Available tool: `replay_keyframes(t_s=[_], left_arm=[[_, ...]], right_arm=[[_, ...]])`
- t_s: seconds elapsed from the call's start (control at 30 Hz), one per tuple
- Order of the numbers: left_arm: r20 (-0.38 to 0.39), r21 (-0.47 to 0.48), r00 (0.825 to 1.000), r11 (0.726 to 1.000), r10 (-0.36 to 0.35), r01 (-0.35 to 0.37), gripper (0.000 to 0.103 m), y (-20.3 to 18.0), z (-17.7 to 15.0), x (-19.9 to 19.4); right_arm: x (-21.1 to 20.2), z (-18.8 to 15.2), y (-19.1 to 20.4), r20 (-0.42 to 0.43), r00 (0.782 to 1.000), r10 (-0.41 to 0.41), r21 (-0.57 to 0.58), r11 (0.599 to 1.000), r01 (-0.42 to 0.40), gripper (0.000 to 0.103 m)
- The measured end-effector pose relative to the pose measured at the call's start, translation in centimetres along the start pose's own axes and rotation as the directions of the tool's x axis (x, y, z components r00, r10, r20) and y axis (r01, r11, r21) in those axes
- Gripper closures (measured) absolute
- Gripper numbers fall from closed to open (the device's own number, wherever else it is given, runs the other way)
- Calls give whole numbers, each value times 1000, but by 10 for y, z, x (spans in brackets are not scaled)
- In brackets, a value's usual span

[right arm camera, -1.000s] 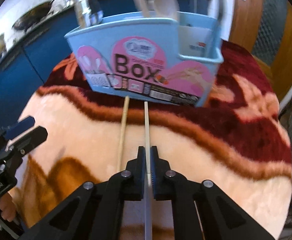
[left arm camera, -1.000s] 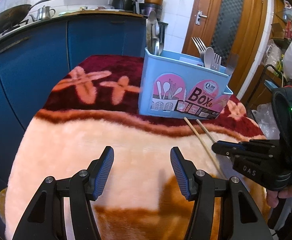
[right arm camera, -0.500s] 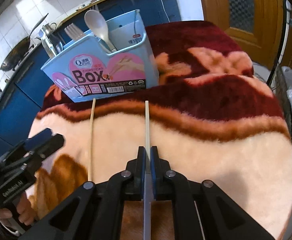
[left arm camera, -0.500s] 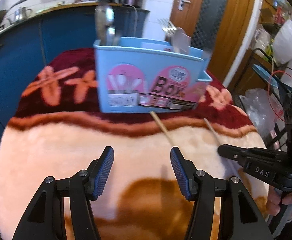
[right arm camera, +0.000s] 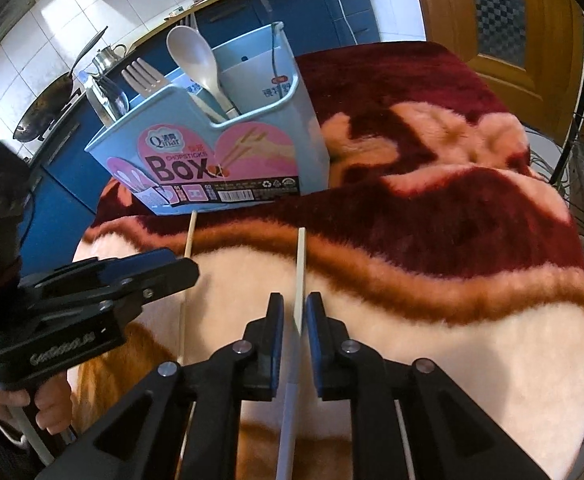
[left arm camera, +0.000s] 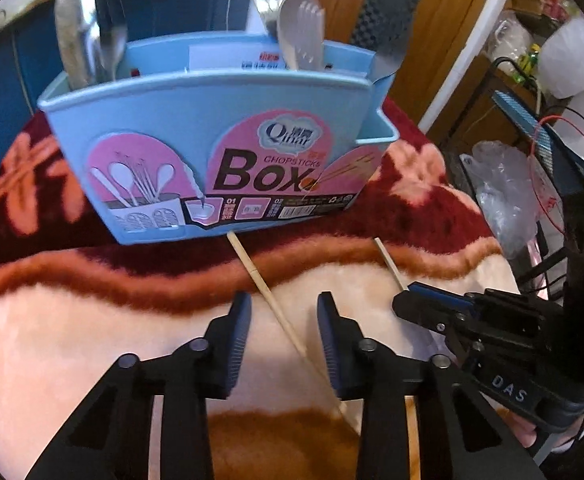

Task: Organize utensils
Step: 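Grasp the other wooden chopstick with the left tool, then lift both wooden chopsticks and lower them into the Box holder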

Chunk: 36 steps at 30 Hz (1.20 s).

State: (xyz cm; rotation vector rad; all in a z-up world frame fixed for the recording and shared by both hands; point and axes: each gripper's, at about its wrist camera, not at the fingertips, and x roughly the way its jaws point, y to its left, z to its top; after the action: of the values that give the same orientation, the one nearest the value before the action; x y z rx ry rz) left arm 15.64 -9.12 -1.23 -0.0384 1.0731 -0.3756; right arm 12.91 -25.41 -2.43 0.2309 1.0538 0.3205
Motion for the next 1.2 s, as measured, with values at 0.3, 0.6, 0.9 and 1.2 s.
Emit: replay_keyframes(t_s=[0.3,0.6,0.9,1.2], left_arm=[[-82,-36,997,999,13,-16,86,6,17,19],[-58,-113,995,991,-77,70,99,18,11,9],[138,-84,984,988,-114,127,99,22,-3,-49],[446,-36,894,997,-51,75,99,28,10,-120]], right_arm=[[9,12,-3,-26,999,25,-4,1000,-25,89],[9,12,-1,-17,1000,6,-8,1000,-6,95],[-29,1,18,148,985,83,-44,996,-78,96],[-82,5,42,398,914,81,-93,995,-48,96]])
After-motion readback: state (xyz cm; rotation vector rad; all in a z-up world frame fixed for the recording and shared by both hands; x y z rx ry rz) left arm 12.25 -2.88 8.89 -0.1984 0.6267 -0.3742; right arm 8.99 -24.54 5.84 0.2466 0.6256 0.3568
